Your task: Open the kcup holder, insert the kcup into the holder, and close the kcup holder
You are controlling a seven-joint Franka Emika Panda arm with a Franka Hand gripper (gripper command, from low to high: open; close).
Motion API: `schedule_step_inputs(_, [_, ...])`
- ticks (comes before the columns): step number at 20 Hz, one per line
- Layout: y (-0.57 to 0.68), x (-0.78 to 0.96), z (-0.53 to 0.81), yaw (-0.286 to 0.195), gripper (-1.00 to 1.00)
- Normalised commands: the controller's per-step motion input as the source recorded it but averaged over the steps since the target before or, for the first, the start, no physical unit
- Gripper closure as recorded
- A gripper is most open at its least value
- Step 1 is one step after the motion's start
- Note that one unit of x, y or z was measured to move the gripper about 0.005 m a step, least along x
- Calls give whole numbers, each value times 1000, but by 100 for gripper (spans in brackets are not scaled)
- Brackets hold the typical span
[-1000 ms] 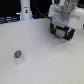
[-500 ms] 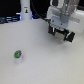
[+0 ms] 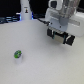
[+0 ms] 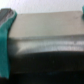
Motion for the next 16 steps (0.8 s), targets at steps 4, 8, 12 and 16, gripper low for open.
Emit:
schedule_step_inputs(4, [-324,705,131,-55,100])
schedule_step_inputs(8, [-44,163,51,-9,-100])
schedule_step_inputs(12, [-129,7,177,-22,-100])
schedule_step_inputs(16, [-361,46,507,-114,-100])
